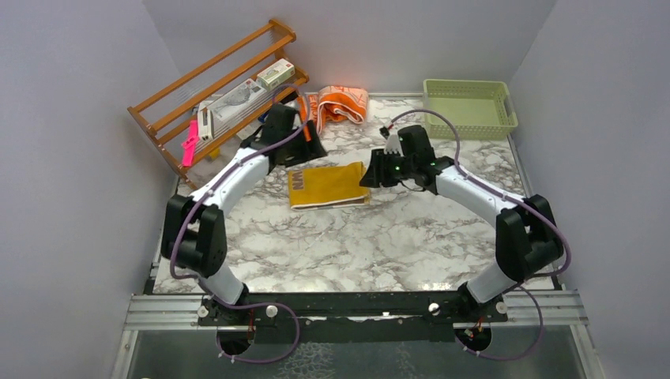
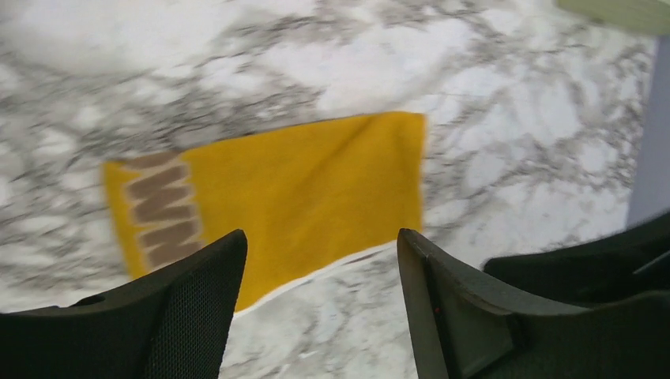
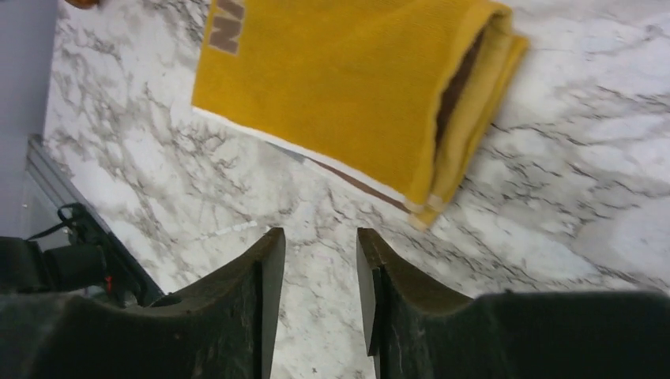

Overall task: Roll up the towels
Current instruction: Fold the towel at the center of the board.

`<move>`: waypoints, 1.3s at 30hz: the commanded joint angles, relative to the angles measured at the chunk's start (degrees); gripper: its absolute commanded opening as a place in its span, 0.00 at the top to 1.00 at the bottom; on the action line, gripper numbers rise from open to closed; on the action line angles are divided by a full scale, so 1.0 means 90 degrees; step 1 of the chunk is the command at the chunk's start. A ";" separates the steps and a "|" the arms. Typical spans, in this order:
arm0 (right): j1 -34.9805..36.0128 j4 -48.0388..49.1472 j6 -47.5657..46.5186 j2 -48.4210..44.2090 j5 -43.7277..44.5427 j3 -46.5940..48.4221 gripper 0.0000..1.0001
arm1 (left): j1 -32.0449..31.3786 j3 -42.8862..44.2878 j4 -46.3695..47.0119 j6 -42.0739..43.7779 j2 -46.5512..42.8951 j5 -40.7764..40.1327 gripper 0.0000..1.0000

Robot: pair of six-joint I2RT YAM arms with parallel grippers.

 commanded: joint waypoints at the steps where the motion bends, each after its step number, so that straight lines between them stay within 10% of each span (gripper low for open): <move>1: 0.0219 0.0738 0.0150 0.0652 0.0152 0.0567 0.69 | 0.0782 -0.1936 0.1574 -0.0317 -0.0710 0.0651 0.34; 12: 0.0220 0.0633 0.0216 0.3009 -0.0053 0.2459 0.99 | 0.1009 -0.3083 0.3411 -0.0561 0.0169 0.1486 0.48; 27: 0.0221 0.0974 0.0230 0.2351 0.0480 0.0240 0.99 | 0.2063 -0.3873 0.2850 -0.0131 0.0173 0.1280 0.54; 39: 0.0017 -0.0578 -0.1154 0.3965 0.0719 0.3071 0.91 | 0.1380 -0.6086 0.4009 -0.1750 -0.1645 0.1379 0.57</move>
